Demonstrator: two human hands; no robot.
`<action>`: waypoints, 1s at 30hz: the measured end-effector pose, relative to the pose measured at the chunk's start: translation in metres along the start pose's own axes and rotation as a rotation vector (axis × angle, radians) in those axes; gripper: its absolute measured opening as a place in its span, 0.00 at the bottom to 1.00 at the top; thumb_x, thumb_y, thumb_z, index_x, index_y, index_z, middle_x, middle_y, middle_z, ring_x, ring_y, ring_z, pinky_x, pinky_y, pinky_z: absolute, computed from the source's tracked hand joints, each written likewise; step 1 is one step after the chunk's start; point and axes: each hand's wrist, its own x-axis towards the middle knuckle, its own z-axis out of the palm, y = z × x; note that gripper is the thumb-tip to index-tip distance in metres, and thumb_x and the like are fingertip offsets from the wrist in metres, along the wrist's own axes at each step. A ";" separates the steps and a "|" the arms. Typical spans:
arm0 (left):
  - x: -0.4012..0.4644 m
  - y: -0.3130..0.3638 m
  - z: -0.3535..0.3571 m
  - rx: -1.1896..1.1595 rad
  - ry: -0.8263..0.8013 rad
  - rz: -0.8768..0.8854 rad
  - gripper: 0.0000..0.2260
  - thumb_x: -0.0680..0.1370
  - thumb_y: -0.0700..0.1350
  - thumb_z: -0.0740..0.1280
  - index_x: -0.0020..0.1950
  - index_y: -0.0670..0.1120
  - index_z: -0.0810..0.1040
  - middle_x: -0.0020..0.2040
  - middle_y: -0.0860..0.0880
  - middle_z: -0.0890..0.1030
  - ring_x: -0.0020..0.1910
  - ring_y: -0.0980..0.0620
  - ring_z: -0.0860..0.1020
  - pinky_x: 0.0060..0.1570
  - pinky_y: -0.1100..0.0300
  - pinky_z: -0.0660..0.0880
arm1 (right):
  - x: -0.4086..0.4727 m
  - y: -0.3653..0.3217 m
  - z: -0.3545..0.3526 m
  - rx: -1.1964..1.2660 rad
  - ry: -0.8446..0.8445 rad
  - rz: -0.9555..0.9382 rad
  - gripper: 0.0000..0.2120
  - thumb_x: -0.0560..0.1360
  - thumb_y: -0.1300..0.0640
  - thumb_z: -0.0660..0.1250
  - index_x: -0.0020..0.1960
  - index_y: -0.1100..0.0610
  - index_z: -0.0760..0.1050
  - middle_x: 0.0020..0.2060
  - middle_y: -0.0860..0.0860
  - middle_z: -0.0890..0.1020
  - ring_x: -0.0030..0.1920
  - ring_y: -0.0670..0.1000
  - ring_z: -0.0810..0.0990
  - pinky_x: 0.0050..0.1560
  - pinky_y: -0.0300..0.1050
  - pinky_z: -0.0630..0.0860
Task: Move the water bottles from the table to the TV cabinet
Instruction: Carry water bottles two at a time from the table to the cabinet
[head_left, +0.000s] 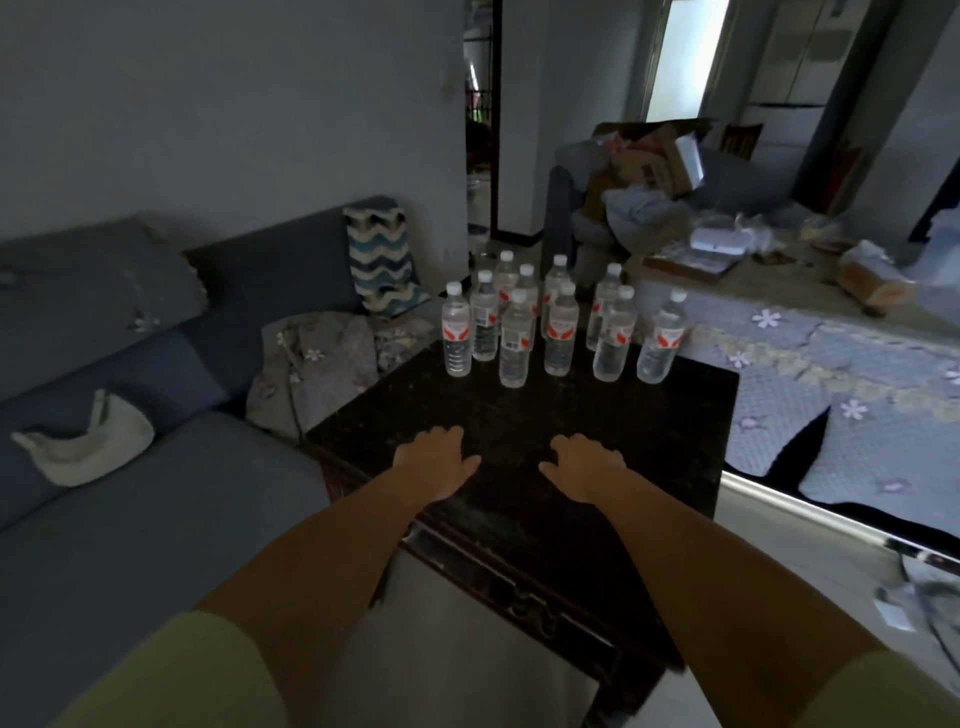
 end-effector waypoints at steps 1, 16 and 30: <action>0.016 0.000 -0.002 -0.004 -0.003 -0.007 0.24 0.80 0.60 0.56 0.71 0.47 0.64 0.67 0.43 0.70 0.65 0.41 0.70 0.62 0.45 0.70 | 0.014 0.002 -0.007 0.000 -0.005 0.004 0.27 0.80 0.41 0.54 0.75 0.52 0.59 0.71 0.56 0.66 0.69 0.60 0.67 0.68 0.63 0.65; 0.225 -0.048 -0.007 -0.189 -0.081 0.000 0.31 0.80 0.60 0.58 0.76 0.44 0.56 0.71 0.40 0.67 0.68 0.41 0.69 0.66 0.46 0.69 | 0.207 -0.016 -0.038 0.149 -0.008 0.036 0.27 0.80 0.42 0.56 0.74 0.55 0.60 0.70 0.58 0.67 0.68 0.59 0.69 0.67 0.59 0.68; 0.413 -0.090 0.002 -1.092 -0.031 -0.161 0.49 0.69 0.47 0.77 0.79 0.43 0.47 0.77 0.42 0.59 0.74 0.41 0.63 0.70 0.44 0.64 | 0.357 -0.041 -0.032 1.172 0.375 0.239 0.40 0.66 0.60 0.78 0.73 0.60 0.62 0.68 0.58 0.71 0.68 0.58 0.71 0.68 0.60 0.69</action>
